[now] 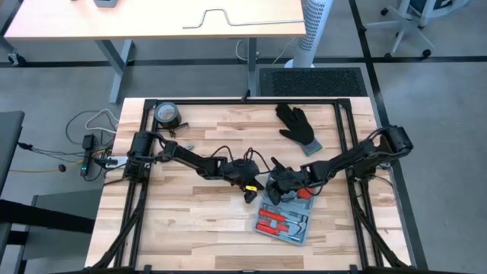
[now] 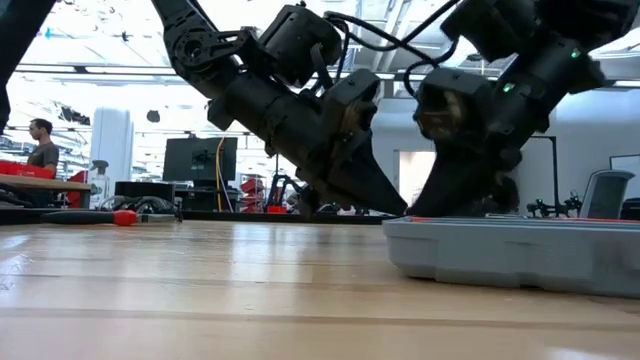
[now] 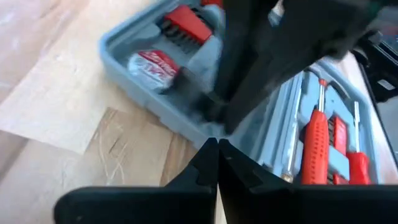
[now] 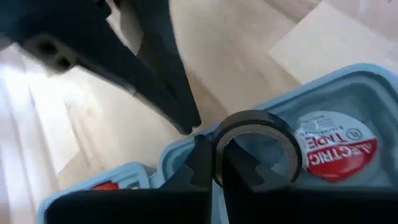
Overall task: Prefit tool cases
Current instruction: Put the black electrical tape into the gray tool case
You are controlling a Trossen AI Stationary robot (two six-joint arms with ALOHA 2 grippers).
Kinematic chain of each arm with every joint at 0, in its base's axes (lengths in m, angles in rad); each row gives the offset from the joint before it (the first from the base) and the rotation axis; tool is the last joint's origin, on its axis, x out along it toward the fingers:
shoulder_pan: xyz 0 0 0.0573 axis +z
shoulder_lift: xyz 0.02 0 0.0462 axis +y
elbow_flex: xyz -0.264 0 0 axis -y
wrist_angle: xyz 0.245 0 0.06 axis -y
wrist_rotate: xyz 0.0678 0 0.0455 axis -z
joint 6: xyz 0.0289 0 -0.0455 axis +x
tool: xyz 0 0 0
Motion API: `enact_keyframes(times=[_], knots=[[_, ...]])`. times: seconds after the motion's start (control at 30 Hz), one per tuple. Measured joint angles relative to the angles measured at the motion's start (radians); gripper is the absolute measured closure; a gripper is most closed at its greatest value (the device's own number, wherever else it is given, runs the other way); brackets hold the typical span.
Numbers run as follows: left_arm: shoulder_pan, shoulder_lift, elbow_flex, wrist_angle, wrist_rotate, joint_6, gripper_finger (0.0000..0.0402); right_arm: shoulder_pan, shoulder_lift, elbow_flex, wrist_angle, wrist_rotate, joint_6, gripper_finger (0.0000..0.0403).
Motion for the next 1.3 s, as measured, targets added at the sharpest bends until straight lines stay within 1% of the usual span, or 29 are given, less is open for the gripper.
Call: enact_keyframes(times=[0.13, 0.33, 0.43, 0.53, 0.63, 0.77, 0.83, 0.9, 0.97, 1.1, 1.17, 1.3], knots=[[0.015, -0.007, 0.0, 0.002, 0.041, 0.02, 0.0401, 0.007, -0.08, -0.001, -0.07, -0.009, 0.007, 0.0385], [0.032, -0.016, 0.0, -0.023, 0.041, 0.03, 0.0401, -0.005, -0.195, -0.001, -0.278, 0.006, -0.008, 0.0386], [0.033, -0.016, 0.0, -0.031, 0.041, 0.038, 0.0401, -0.028, -0.211, -0.001, -0.331, 0.006, -0.045, 0.0386], [0.033, -0.016, 0.0, -0.034, 0.041, 0.04, 0.0401, -0.056, -0.204, -0.002, -0.308, -0.005, -0.069, 0.0386], [0.033, -0.016, 0.0, -0.036, 0.041, 0.04, 0.0401, -0.079, -0.165, -0.001, -0.271, -0.031, -0.086, 0.0386], [0.033, -0.016, 0.0, -0.042, 0.041, 0.04, 0.0401, -0.098, -0.108, 0.001, -0.193, -0.105, -0.094, 0.0386], [0.033, -0.016, 0.0, -0.051, 0.04, 0.04, 0.0401, -0.092, -0.081, 0.0, -0.184, -0.099, -0.087, 0.0386], [0.033, -0.016, 0.0, -0.058, 0.041, 0.04, 0.0401, -0.091, -0.069, 0.0, -0.165, -0.116, -0.087, 0.0386], [0.033, -0.016, 0.0, -0.061, 0.041, 0.04, 0.0401, -0.091, -0.064, 0.0, -0.143, -0.132, -0.083, 0.0386], [0.033, -0.016, 0.0, -0.065, 0.042, 0.047, 0.0401, -0.088, -0.064, 0.0, -0.138, -0.132, -0.083, 0.0383], [0.033, -0.016, 0.0, -0.073, 0.042, 0.054, 0.0401, -0.087, -0.069, -0.001, -0.139, -0.132, -0.076, 0.036], [0.033, -0.016, 0.0, -0.089, 0.045, 0.056, 0.0401, -0.078, -0.071, -0.001, -0.127, -0.135, -0.049, 0.0296]])
